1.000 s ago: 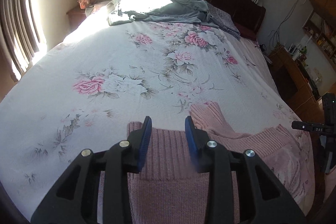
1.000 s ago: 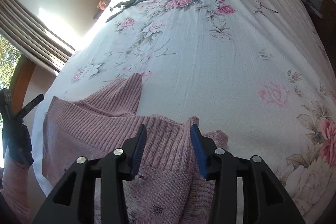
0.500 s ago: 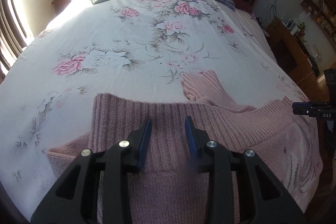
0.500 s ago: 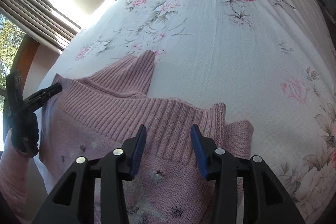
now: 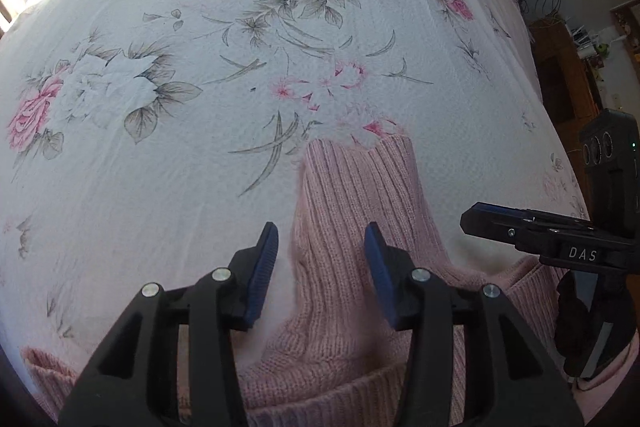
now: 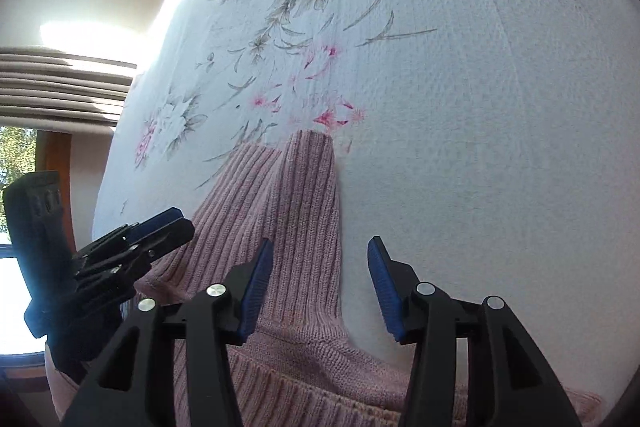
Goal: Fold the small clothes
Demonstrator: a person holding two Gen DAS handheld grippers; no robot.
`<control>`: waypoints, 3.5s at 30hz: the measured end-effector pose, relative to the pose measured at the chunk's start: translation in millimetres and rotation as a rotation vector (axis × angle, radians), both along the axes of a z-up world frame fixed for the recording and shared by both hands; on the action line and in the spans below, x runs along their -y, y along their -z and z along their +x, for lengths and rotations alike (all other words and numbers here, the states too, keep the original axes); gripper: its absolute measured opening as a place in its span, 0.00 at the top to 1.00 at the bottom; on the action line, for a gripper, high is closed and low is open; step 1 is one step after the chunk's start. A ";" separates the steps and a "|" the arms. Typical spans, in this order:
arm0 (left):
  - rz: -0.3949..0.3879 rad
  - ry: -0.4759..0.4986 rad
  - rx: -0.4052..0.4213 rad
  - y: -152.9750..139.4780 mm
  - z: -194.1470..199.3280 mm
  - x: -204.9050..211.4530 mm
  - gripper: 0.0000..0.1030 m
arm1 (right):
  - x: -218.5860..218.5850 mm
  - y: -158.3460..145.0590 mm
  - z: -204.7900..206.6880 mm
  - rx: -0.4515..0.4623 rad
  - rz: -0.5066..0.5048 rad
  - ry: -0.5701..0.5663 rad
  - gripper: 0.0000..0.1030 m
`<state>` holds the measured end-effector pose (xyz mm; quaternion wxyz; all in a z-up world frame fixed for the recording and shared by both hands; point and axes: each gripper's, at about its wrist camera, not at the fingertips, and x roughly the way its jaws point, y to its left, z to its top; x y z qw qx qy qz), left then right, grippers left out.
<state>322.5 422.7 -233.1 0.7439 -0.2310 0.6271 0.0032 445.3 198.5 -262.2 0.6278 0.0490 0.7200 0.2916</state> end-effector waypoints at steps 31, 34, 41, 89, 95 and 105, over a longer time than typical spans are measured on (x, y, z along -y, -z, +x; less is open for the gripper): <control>0.057 0.079 0.519 -104.3 -48.9 34.5 0.89 | 20.1 -114.2 -53.5 0.351 0.304 -0.026 0.92; 0.093 0.105 0.628 -130.6 -84.5 49.4 0.90 | 30.9 -143.0 -85.7 0.434 0.337 -0.076 0.92; 0.205 0.238 0.702 -129.3 -154.5 86.4 0.90 | 47.3 -143.9 -161.0 0.519 0.275 -0.199 0.92; -0.096 0.213 0.570 -110.5 -195.2 76.8 0.70 | 40.3 -119.9 -170.2 0.262 0.367 -0.065 0.93; -0.101 0.107 0.593 -133.7 -172.4 56.1 0.70 | 26.2 -102.7 -238.1 0.405 0.230 -0.228 0.97; -0.016 0.249 0.421 -68.0 -133.2 108.8 0.69 | 79.9 -95.1 -231.8 0.266 0.345 -0.060 0.92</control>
